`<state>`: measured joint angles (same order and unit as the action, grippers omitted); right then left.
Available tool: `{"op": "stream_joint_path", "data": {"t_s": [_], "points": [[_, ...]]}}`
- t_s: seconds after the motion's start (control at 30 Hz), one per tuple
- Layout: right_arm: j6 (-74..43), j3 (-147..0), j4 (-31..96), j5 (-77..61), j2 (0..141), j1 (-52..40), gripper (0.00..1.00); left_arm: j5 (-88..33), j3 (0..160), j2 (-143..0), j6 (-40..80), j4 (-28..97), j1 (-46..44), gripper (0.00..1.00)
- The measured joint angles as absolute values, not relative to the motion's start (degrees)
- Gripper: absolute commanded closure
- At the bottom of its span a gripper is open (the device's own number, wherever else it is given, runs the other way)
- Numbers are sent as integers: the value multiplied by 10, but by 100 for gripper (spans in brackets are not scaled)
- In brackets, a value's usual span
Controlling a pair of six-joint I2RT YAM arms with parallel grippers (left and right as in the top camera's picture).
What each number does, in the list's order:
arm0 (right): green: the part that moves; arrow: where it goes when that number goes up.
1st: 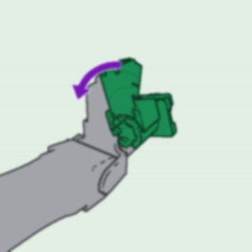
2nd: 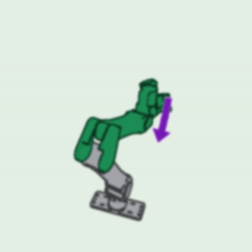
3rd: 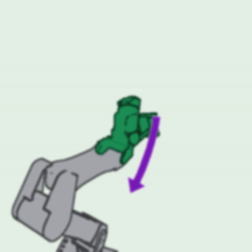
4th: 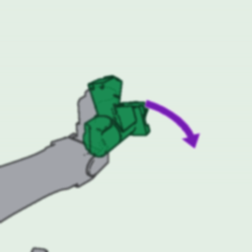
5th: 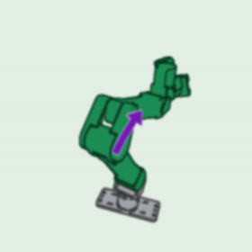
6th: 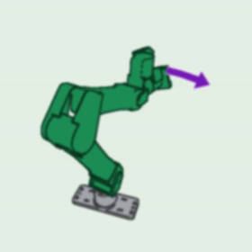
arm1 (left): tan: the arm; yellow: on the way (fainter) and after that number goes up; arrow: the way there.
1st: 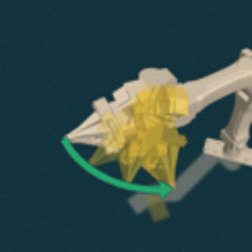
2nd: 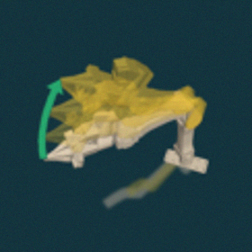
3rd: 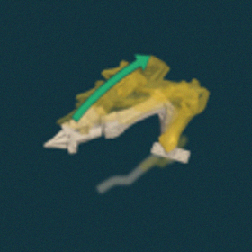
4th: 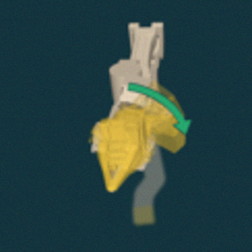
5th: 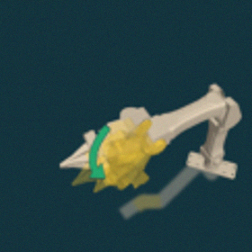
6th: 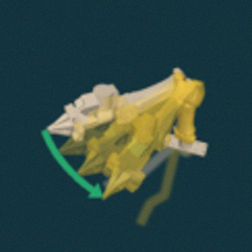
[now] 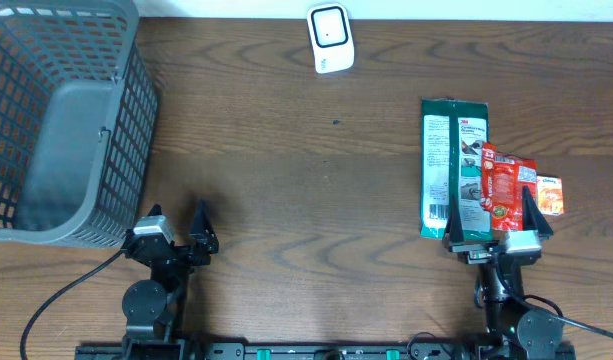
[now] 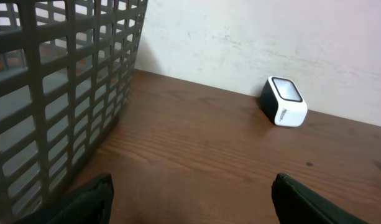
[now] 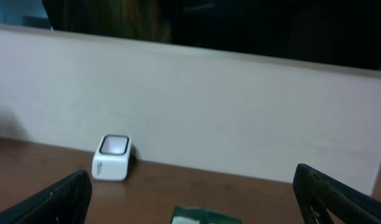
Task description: Scan the item barcode
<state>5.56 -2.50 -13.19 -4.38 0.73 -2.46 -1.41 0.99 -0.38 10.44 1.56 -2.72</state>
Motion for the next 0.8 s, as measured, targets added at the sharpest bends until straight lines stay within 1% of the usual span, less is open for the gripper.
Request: {"op": "stream_joint_path", "data": {"t_s": [0.1,0.23,0.4,0.57,0.67,0.8], "points": [[57,-14,-123,-48,7,-24,1,-14,10,-4,104,16,-27,18],[65,-6,-57,-56,7,-24,1,-14,10,-4,104,16,-27,18],[74,-4,-10,-50,7,-24,1,-14,10,-4,104,16,-27,18],[65,-4,8,-16,7,-24,1,-14,10,-4,104,16,-27,18],[54,-4,39,4,7,-24,1,-14,10,-4,104,16,-27,18],[41,-4,39,16,7,-24,1,-14,10,-4,104,16,-27,18]]}}
